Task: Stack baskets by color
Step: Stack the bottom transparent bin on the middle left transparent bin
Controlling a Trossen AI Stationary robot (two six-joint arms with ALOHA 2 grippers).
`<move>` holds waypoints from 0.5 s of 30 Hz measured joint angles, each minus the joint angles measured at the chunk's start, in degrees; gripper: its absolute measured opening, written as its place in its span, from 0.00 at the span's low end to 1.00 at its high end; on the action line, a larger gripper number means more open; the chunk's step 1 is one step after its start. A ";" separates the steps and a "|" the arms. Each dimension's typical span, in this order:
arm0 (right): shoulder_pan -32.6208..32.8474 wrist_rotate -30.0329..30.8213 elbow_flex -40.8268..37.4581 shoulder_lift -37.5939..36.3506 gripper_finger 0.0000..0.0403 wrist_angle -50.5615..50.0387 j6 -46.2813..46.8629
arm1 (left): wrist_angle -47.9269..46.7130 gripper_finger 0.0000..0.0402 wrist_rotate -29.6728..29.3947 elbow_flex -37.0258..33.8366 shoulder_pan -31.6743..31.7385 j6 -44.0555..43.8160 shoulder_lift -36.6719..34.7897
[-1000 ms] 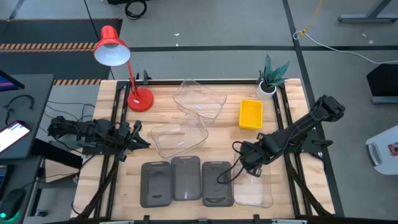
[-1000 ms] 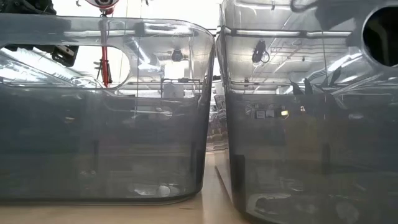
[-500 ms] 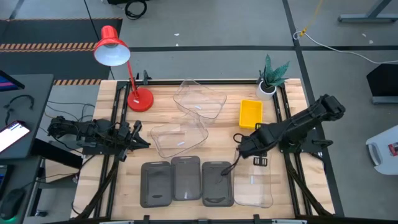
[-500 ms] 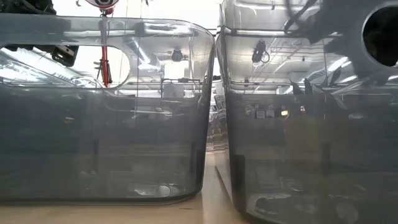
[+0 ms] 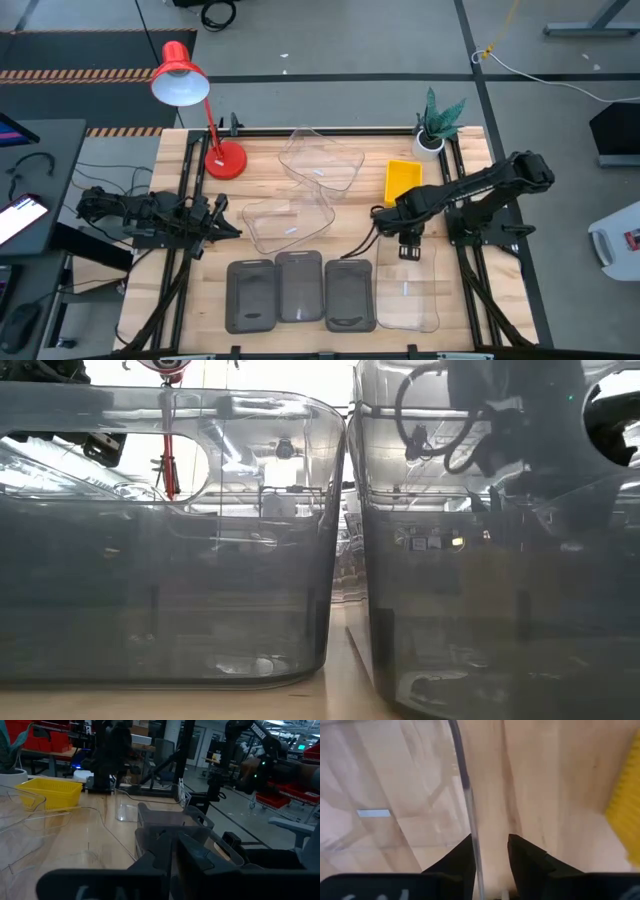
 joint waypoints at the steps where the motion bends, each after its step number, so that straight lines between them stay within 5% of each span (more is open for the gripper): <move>1: -0.54 -0.96 -0.64 -0.04 0.28 1.09 -0.44 | -0.02 0.07 0.00 0.02 0.02 0.02 0.00; 15: -3.10 -2.25 -5.02 0.00 0.20 7.47 -1.85 | -0.01 0.08 0.01 0.00 0.01 0.03 -0.01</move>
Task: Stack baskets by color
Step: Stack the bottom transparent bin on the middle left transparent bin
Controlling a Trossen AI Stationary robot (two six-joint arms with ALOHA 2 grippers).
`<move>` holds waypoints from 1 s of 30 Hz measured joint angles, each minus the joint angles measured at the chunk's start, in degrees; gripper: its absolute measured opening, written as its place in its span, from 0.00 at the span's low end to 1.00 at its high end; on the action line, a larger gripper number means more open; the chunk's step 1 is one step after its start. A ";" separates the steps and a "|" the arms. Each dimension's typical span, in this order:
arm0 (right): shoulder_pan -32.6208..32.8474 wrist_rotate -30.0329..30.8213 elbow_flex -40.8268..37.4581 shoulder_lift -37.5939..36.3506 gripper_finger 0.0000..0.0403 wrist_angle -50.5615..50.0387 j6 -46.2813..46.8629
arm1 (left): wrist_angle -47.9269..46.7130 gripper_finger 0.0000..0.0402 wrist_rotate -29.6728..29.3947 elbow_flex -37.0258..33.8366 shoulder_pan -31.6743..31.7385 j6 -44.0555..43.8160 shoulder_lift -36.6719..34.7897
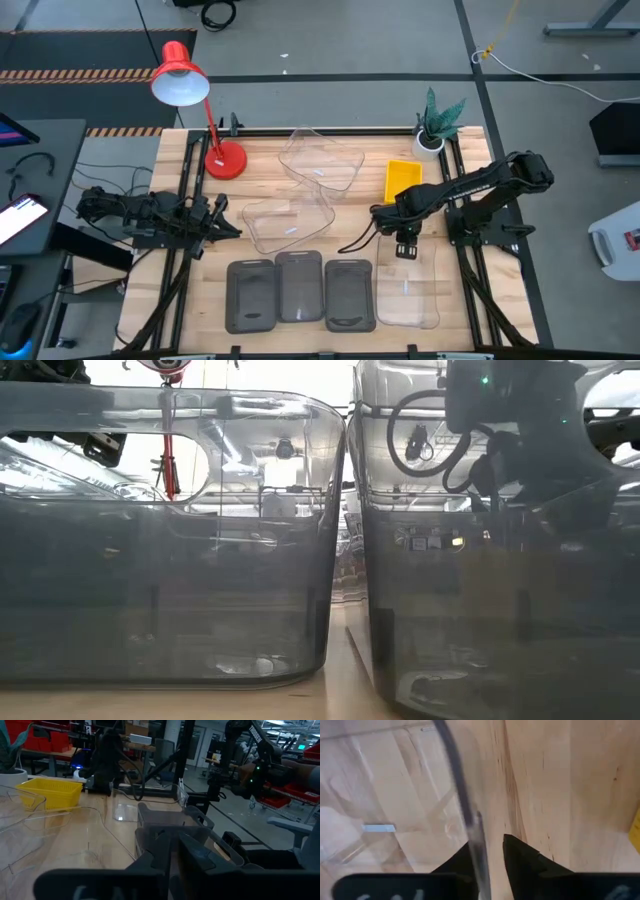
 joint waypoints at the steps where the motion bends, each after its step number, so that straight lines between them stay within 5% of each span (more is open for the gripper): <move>1: 0.00 0.00 0.00 0.00 0.17 0.05 -0.11 | 0.01 0.08 0.00 0.01 -0.01 -0.02 0.01; 6: -0.25 -0.03 0.00 0.00 0.02 -0.15 -0.88 | -0.02 0.08 -0.01 0.01 -0.01 -0.01 0.01; 30: -7.85 2.13 17.81 -2.48 0.01 -23.34 -15.41 | -0.02 0.10 -0.01 0.00 0.00 0.01 0.01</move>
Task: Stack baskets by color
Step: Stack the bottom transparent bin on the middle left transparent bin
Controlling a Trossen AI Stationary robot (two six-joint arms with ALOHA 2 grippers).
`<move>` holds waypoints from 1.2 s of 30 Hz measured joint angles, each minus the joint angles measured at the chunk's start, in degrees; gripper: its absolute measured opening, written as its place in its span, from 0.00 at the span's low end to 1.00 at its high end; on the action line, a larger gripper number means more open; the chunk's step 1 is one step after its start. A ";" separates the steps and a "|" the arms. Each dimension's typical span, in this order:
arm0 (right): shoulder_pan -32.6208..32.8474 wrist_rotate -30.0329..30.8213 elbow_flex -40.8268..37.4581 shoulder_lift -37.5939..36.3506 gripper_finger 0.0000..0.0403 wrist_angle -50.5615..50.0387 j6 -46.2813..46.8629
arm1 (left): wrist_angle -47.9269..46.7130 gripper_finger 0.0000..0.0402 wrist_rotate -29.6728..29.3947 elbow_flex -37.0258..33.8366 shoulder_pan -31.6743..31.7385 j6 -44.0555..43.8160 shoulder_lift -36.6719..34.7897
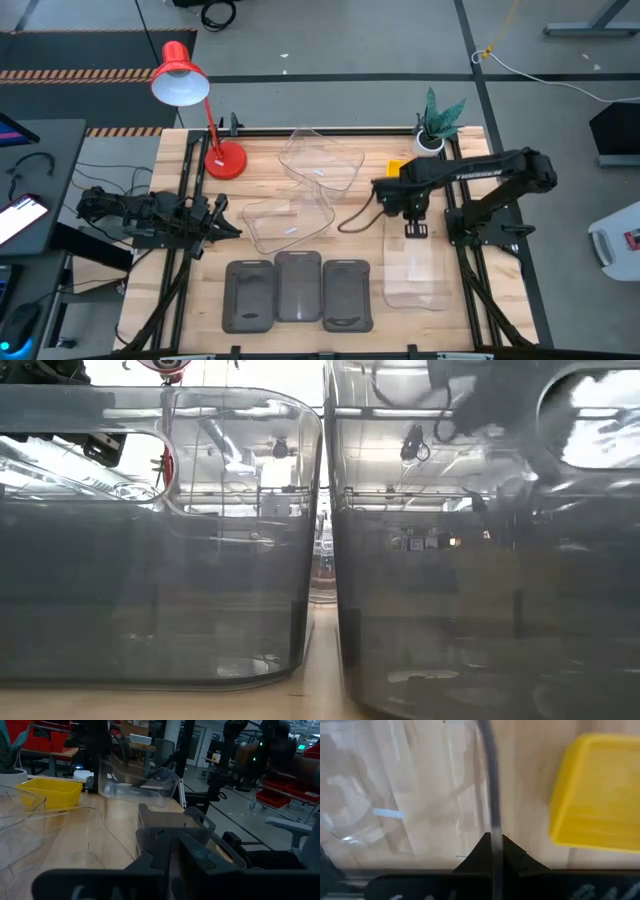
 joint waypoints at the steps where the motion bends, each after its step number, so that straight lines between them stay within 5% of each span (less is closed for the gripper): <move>1: -0.67 0.33 1.28 -0.42 0.01 -0.20 -0.34 | 0.02 0.10 0.02 0.02 0.01 -0.02 0.00; 15: -13.36 4.18 18.19 -1.34 0.01 1.27 -2.82 | 0.02 0.09 0.01 0.02 0.02 0.00 0.00; 36: -28.13 4.13 19.82 3.67 0.01 23.38 -1.92 | 0.04 0.10 0.02 0.02 0.01 -0.02 -0.01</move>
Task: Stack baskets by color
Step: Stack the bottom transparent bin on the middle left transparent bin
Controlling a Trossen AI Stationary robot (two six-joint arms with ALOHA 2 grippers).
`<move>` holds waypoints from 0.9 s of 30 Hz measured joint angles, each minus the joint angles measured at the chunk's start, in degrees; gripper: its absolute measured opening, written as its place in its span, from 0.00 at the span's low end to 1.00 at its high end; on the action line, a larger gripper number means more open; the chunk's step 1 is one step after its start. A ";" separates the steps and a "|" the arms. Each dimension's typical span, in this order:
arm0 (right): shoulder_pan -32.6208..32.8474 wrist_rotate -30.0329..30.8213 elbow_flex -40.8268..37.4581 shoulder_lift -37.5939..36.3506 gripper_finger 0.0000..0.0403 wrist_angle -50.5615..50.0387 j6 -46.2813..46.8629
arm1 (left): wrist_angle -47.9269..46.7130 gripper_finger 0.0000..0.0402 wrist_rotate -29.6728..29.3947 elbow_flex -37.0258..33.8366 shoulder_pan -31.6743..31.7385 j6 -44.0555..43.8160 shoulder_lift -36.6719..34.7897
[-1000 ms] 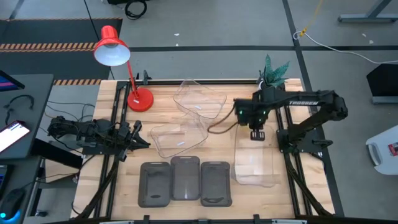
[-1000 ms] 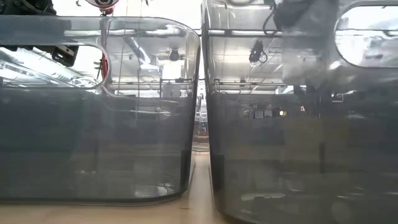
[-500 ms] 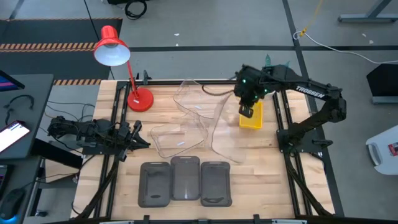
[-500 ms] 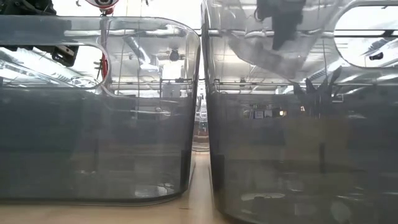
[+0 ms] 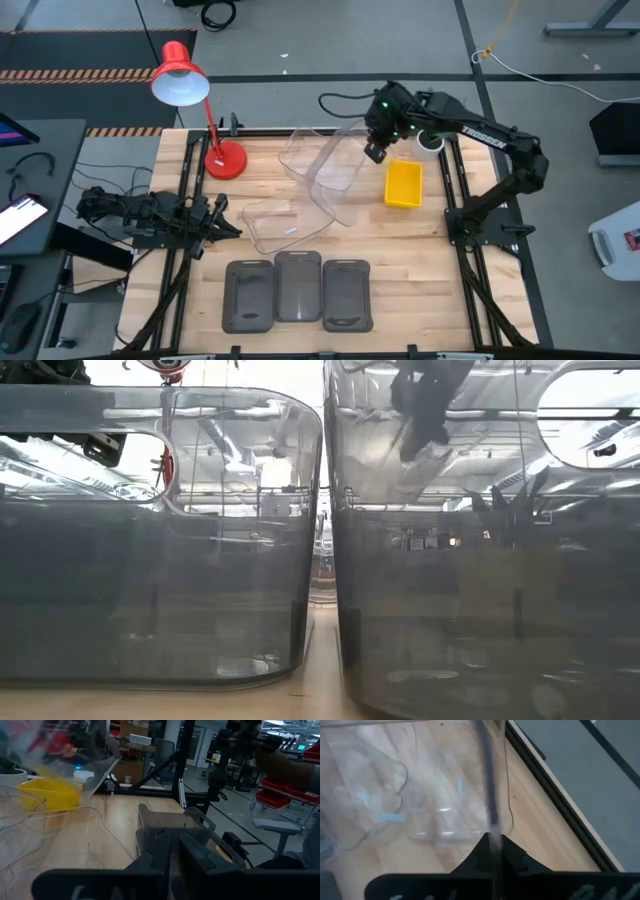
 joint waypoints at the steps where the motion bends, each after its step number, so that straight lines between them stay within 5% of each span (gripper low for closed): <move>1: -0.10 -0.48 0.00 0.84 0.01 1.44 -0.02 | -0.05 0.10 0.00 0.00 -0.01 0.00 -0.01; 10: 3.43 -0.56 0.85 8.50 0.01 7.24 4.30 | -0.01 0.07 0.00 0.00 0.00 0.00 0.01; 27: 14.84 10.09 14.69 17.30 0.01 4.69 21.51 | -0.04 0.08 -0.02 0.00 0.00 -0.01 0.00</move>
